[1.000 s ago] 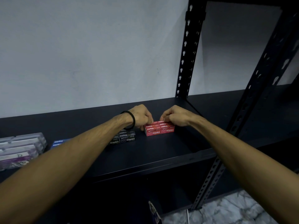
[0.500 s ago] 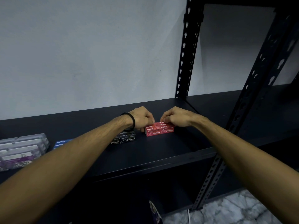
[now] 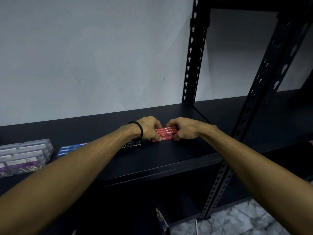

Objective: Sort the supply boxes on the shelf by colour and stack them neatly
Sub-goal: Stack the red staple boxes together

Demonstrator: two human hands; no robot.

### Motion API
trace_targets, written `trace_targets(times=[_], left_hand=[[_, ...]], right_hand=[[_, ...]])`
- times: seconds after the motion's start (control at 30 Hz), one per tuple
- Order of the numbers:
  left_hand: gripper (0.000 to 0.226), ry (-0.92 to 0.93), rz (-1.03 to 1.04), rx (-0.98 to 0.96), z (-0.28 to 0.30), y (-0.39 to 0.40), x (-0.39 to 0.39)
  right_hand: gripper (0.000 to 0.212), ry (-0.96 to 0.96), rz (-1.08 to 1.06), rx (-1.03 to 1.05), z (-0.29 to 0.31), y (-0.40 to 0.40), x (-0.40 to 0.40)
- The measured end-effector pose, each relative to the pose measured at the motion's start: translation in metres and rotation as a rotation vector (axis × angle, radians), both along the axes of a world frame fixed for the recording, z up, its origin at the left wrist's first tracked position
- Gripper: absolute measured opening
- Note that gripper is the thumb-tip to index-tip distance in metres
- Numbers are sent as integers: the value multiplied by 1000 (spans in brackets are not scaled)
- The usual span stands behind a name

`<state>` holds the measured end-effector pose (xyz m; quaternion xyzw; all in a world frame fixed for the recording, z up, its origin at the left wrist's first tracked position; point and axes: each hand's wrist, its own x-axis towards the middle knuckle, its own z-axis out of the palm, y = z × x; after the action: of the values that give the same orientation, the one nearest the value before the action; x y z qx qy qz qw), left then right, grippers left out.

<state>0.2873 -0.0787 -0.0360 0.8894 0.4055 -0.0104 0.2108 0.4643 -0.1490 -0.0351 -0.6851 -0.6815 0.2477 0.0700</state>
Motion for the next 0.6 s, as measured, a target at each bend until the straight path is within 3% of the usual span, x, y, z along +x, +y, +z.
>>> trace_targets(times=[0.6], left_hand=[[46, 21, -15, 66, -3, 3, 2]], right_hand=[[51, -53, 24, 36, -3, 1, -2]])
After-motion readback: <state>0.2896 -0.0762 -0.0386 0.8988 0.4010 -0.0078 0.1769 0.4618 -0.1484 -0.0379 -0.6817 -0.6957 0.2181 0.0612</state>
